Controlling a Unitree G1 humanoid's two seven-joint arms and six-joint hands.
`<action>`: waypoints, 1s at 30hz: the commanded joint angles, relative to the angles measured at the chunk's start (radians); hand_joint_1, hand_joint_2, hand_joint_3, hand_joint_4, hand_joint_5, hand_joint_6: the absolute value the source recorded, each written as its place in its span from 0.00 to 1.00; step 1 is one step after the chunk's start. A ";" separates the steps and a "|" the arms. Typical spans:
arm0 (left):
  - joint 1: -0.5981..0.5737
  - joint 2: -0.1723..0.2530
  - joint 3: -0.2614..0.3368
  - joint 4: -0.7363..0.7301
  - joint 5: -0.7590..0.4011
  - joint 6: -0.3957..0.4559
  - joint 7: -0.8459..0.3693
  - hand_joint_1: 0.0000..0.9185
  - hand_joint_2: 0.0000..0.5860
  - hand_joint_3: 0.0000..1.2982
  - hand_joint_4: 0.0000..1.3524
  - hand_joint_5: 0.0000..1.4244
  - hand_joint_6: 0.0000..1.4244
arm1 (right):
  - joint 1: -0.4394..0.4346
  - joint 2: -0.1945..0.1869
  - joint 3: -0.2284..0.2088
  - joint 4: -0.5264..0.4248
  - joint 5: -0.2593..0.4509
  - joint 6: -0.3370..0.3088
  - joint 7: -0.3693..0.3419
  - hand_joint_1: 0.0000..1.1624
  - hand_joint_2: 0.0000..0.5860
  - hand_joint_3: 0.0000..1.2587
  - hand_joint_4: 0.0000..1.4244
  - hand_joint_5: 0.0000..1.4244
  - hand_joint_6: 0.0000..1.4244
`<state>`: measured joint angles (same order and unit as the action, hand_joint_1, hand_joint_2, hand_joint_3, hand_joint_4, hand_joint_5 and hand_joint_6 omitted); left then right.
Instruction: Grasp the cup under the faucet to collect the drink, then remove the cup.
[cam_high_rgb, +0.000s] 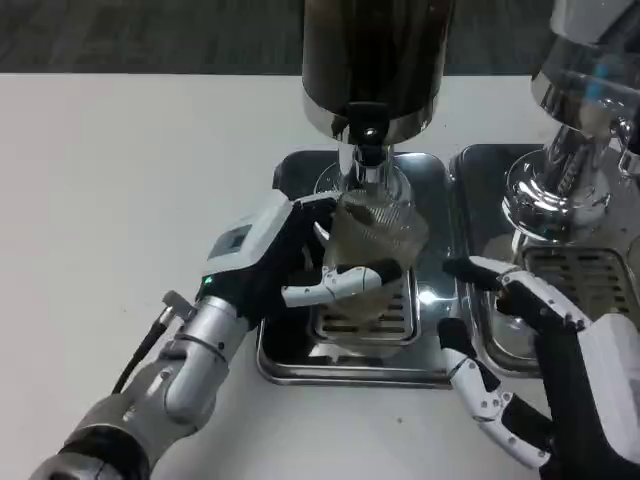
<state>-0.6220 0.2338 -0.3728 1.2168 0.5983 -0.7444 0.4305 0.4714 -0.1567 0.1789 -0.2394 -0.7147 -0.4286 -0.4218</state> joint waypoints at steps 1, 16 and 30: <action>-0.025 -0.002 -0.008 0.006 0.002 0.005 0.008 0.26 0.36 0.36 0.42 0.55 0.66 | -0.007 0.004 0.001 -0.002 0.007 0.008 0.005 0.37 0.70 0.32 0.26 0.26 0.33; 0.020 0.047 -0.003 -0.006 -0.013 -0.024 -0.031 0.19 0.34 0.33 0.35 0.43 0.44 | -0.038 0.000 0.009 0.015 0.016 0.001 0.009 0.37 0.70 0.32 0.26 0.26 0.33; 0.024 0.080 -0.015 -0.028 -0.031 -0.031 -0.181 0.09 0.22 0.22 0.21 0.24 0.16 | -0.075 -0.009 0.015 0.027 0.030 -0.002 0.021 0.38 0.71 0.32 0.26 0.26 0.34</action>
<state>-0.6078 0.3041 -0.3754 1.2001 0.5647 -0.7712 0.2873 0.4036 -0.1642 0.1932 -0.2237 -0.6971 -0.4282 -0.4076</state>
